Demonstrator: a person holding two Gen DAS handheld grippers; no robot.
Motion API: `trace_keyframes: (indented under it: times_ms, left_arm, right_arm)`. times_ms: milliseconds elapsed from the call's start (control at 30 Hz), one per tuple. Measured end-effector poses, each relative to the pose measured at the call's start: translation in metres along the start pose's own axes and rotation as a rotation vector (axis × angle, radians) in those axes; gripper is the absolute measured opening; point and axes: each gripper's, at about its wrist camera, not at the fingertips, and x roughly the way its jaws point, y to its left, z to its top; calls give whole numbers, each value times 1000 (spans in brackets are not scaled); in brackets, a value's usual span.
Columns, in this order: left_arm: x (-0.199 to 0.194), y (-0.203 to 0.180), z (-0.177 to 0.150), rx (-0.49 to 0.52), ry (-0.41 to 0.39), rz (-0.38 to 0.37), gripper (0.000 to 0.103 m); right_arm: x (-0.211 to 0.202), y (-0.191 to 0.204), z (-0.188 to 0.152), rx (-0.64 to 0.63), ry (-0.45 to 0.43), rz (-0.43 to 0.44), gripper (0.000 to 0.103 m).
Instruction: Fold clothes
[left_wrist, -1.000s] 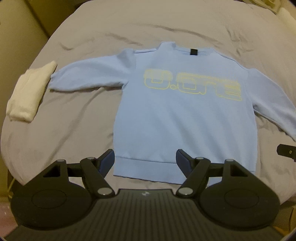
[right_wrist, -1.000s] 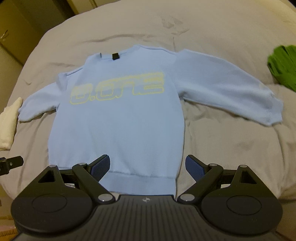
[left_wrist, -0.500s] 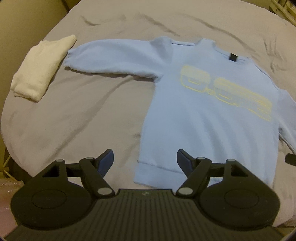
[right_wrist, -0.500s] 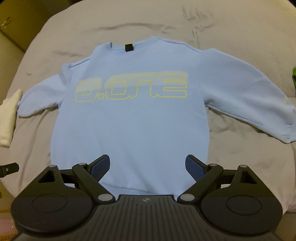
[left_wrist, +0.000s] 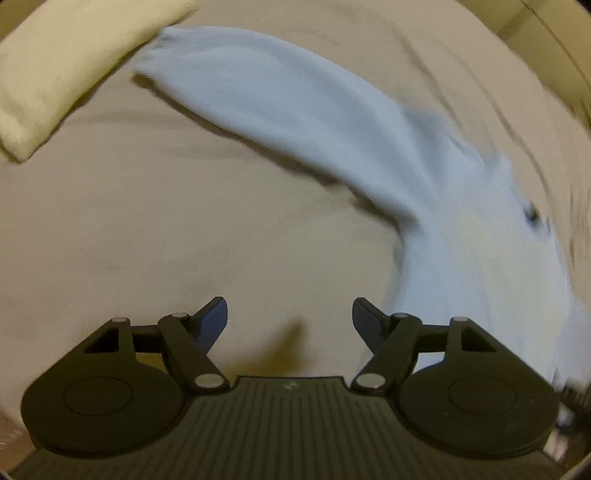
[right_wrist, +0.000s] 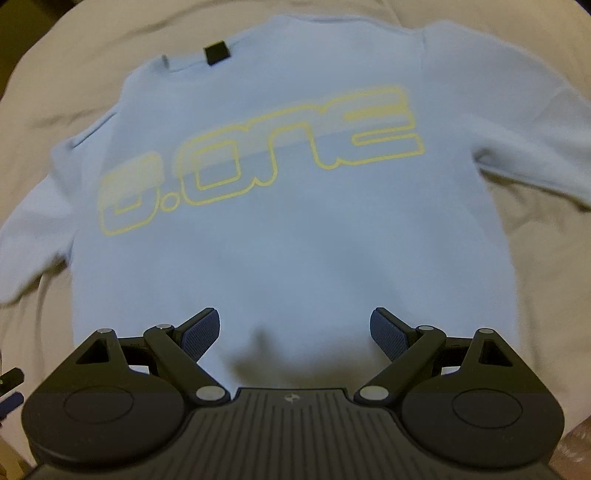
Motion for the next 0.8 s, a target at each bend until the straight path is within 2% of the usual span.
trace_keyframes:
  times_ms: [233,400,533,600,633,667,700,800]
  left_arm:
    - [45,85,73,-335,-134,-88,69]
    - [73,120,106,-476,-216,-106,69]
    - [90,136,115,-559,-267,-154,69]
    - [91,136,118,-571,-294,-178,54]
    - [90,136,119,-570,-303,-202,24]
    - [87,134,120,-561,-305,-225,7]
    - [82,131,122,-537,-317,-226,5]
    - [45,91,119,-355,-387,-246,4]
  right_arm:
    - [20,9,18,142,-94,-120,91]
    - [31,13,33,150,-95,-148,91]
    - [39,18,33,126,-79,-144,91]
    - [45,18,32,114,-63,-147,91]
    - [47,17,31,113,-55,-150,91]
    - [48,15,31,117,-52,-151,91]
    - [48,11,31,122,-52,-149,91]
    - [47,2,32,138,-54,-144,91]
